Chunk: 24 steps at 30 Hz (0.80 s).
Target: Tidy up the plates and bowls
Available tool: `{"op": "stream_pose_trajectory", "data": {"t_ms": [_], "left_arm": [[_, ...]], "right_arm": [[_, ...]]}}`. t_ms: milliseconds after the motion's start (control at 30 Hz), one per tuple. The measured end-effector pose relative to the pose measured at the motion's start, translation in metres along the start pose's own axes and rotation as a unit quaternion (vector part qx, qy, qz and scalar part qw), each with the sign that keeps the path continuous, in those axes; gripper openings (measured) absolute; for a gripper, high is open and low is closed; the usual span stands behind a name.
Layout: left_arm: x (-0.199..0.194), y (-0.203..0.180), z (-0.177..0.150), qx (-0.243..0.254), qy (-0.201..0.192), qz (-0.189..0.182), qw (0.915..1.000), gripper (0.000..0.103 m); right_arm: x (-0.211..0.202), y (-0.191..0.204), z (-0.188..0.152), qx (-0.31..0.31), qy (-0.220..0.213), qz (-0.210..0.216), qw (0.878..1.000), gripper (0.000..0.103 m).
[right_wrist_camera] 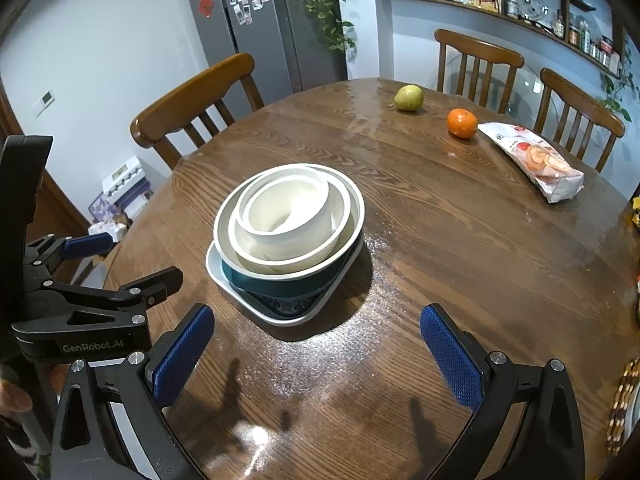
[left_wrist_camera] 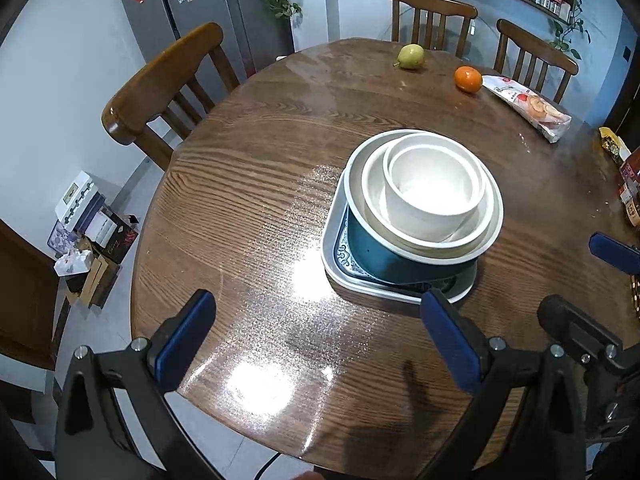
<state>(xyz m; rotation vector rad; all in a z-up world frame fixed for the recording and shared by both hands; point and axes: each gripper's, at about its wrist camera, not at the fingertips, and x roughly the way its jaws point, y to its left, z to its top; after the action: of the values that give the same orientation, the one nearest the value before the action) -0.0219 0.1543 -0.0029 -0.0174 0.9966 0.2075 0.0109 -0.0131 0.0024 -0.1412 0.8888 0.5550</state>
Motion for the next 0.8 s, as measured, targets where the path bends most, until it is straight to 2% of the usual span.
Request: {"op": "stream_pose_trajectory", "data": {"t_ms": [800], "left_arm": [[0.0067, -0.0058, 0.0005, 0.008, 0.009, -0.003, 0.9999, 0.102]], "right_arm": [[0.0067, -0.0023, -0.0024, 0.004, 0.008, 0.000, 1.000, 0.103]]}}
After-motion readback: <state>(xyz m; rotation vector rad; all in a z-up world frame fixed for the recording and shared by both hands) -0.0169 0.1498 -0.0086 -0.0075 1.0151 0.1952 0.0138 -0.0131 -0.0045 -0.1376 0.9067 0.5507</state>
